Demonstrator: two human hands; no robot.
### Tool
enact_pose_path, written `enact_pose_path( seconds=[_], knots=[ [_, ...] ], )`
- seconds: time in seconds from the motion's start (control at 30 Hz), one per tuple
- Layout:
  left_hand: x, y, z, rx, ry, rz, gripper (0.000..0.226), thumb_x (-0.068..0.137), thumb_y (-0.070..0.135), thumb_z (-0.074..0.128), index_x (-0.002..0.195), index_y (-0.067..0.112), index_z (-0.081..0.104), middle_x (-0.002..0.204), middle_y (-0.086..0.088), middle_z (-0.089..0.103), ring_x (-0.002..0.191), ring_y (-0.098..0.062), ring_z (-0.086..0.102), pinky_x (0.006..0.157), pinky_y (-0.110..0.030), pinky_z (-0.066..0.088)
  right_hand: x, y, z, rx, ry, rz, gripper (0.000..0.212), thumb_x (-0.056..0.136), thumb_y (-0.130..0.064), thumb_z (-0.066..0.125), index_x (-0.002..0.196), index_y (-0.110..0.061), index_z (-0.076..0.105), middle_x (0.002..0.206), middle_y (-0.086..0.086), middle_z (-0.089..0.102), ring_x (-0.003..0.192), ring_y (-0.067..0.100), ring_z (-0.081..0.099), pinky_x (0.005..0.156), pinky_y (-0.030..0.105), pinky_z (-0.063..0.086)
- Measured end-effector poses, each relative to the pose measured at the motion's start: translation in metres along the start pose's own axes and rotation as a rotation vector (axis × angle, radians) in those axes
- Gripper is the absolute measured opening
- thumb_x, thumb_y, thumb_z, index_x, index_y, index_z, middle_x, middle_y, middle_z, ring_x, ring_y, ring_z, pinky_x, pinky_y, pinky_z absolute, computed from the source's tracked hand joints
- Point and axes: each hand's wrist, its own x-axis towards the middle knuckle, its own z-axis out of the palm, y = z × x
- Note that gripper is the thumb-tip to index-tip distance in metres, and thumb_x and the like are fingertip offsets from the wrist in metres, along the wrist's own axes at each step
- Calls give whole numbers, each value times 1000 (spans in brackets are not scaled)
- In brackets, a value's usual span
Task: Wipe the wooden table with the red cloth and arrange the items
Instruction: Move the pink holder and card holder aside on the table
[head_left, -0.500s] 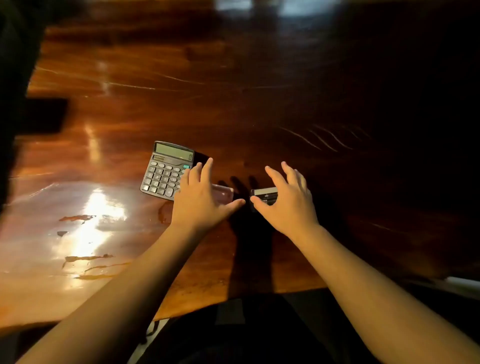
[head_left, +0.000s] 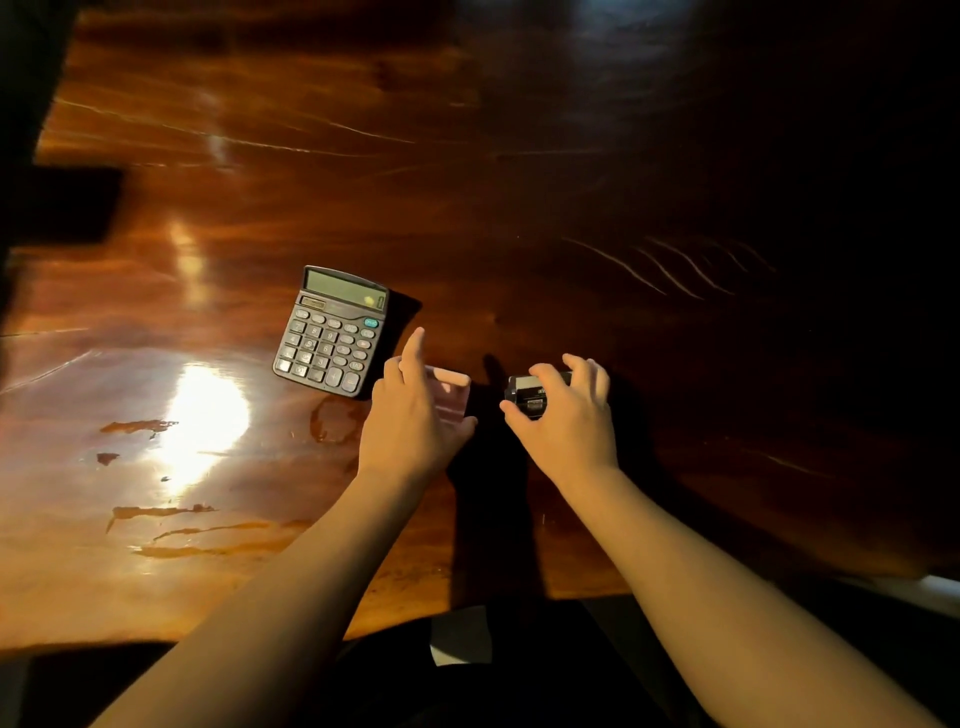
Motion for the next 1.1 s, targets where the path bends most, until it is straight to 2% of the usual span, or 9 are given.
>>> enact_pose_path(
  seconds=[0.17, 0.3, 0.47, 0.67, 0.73, 0.87, 1.1],
  knots=[
    [0, -1, -3, -66, -28, -47, 113, 63, 37, 88, 149, 31, 14, 129, -7, 51, 115, -28, 55, 86, -48, 55, 2, -4, 2, -14, 25, 5, 48, 80, -51, 71, 119, -25, 62, 137, 13, 53, 135, 38, 36, 95, 52, 52],
    [1, 2, -7, -99, 5, -15, 110, 63, 36, 89, 147, 30, 18, 131, -7, 50, 111, -28, 58, 82, -47, 57, 2, -1, -5, 57, 85, 8, 46, 77, -50, 72, 113, -25, 64, 131, 10, 54, 129, 33, 40, 88, 48, 55],
    [6, 9, -12, -105, 32, 57, 110, 64, 34, 90, 147, 26, 20, 136, -9, 47, 116, -28, 56, 87, -45, 55, 2, 18, -23, 103, 161, 29, 46, 76, -50, 74, 113, -24, 66, 129, 8, 54, 128, 31, 40, 84, 47, 58],
    [12, 31, -7, -103, 1, 86, 114, 63, 34, 91, 148, 29, 17, 140, -9, 46, 121, -28, 54, 92, -46, 53, -2, 72, -56, 91, 267, 165, 45, 78, -48, 78, 113, -20, 68, 127, 11, 55, 128, 34, 41, 85, 44, 55],
    [17, 42, -1, -68, -10, 102, 116, 62, 37, 91, 149, 28, 16, 140, -9, 47, 121, -28, 54, 92, -43, 53, -6, 93, -69, 96, 298, 225, 46, 79, -47, 78, 114, -20, 67, 129, 12, 55, 129, 34, 40, 85, 44, 55],
    [29, 76, 17, -59, -85, 134, 119, 60, 37, 92, 149, 34, 12, 141, -7, 48, 115, -26, 60, 87, -45, 58, -18, 137, -92, 96, 361, 340, 48, 79, -47, 79, 117, -20, 66, 130, 12, 53, 130, 34, 40, 85, 47, 57],
    [44, 156, 67, 6, -141, 307, 118, 59, 38, 93, 147, 36, 15, 136, -7, 49, 115, -28, 59, 84, -43, 59, -47, 208, -118, 69, 448, 471, 45, 80, -49, 77, 114, -21, 66, 127, 11, 55, 125, 34, 42, 81, 41, 52]
  ],
)
